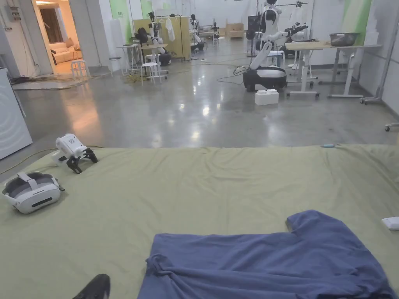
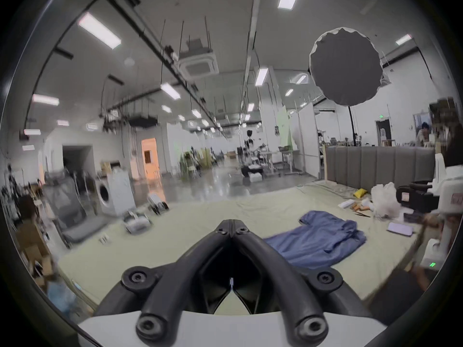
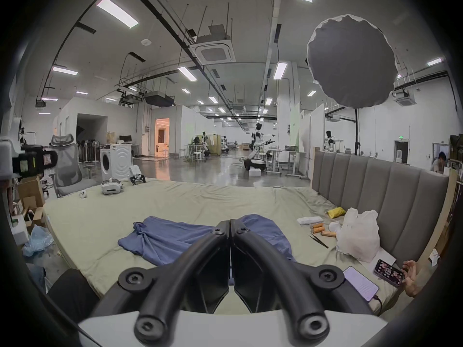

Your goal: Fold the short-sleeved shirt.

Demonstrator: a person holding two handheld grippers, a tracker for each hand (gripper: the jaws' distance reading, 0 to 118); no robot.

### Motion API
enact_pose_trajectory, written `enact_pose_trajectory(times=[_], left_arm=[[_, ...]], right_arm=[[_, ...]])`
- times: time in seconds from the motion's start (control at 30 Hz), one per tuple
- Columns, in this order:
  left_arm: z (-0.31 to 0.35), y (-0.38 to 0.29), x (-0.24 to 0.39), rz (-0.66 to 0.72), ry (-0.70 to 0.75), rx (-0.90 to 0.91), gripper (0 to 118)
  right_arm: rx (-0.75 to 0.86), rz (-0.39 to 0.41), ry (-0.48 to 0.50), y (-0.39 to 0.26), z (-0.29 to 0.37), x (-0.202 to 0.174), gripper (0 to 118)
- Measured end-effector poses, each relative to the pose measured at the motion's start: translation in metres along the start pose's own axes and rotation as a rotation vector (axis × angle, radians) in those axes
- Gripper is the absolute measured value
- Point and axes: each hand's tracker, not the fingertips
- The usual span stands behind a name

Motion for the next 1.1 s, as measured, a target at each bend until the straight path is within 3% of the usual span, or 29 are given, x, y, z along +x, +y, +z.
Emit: enact_pose_trajectory(times=[0.03, 0.07, 0.1, 0.13, 0.2, 0.23, 0.43, 0.53, 0.57, 0.67, 0.8, 0.9, 0.97, 1.03, 1.07, 1.1], left_arm=[[-0.011, -0.001, -0.005, 0.064, -0.036, -0.053, 5], [-0.023, -0.003, -0.011, 0.137, -0.067, -0.137, 21], [-0.045, -0.011, -0.016, 0.184, -0.106, -0.250, 56], [-0.069, -0.020, -0.023, 0.200, -0.147, -0.334, 56], [-0.118, -0.049, -0.030, 0.231, -0.171, -0.422, 76], [-0.139, -0.062, -0.034, 0.259, -0.165, -0.442, 81], [-0.262, -0.148, -0.060, 0.355, -0.077, -0.659, 80], [-0.293, -0.177, -0.066, 0.322, 0.000, -0.718, 74], [-0.302, -0.184, -0.066, 0.285, 0.021, -0.728, 70], [-0.317, -0.200, -0.066, 0.299, 0.021, -0.782, 43], [-0.322, -0.208, -0.056, 0.269, 0.048, -0.791, 33], [-0.325, -0.205, -0.045, 0.207, 0.030, -0.804, 3], [-0.332, -0.209, -0.037, 0.192, 0.060, -0.837, 2], [-0.337, -0.212, -0.037, 0.185, 0.059, -0.842, 2], [-0.336, -0.211, -0.039, 0.189, 0.059, -0.845, 2], [-0.335, -0.210, -0.039, 0.192, 0.053, -0.850, 2]], right_arm=[[-0.004, 0.002, 0.001, -0.001, -0.002, 0.001, 0], [-0.019, 0.004, 0.005, -0.002, -0.004, 0.002, 0], [-0.030, 0.006, 0.005, -0.004, -0.007, 0.003, 0], [-0.039, 0.007, 0.005, -0.005, -0.008, 0.004, 0], [-0.063, -0.010, 0.014, -0.011, -0.010, 0.008, 0], [-0.076, -0.019, 0.007, -0.014, -0.011, 0.010, 0], [-0.181, -0.100, -0.026, -0.041, -0.012, 0.029, 0], [-0.222, -0.124, -0.055, -0.050, -0.013, 0.041, 0], [-0.237, -0.131, -0.066, -0.052, -0.014, 0.044, 0], [-0.268, -0.157, -0.096, -0.061, -0.017, 0.054, 0], [-0.309, -0.194, -0.111, -0.068, -0.023, 0.063, 0], [-0.328, -0.182, -0.110, -0.068, -0.040, 0.070, 0], [-0.406, -0.174, -0.118, -0.068, -0.069, 0.083, 2], [-0.534, -0.239, -0.116, -0.078, -0.116, 0.103, 59], [-0.565, -0.295, -0.113, -0.087, -0.141, 0.115, 82], [-0.587, -0.337, -0.115, -0.099, -0.166, 0.128, 83]])
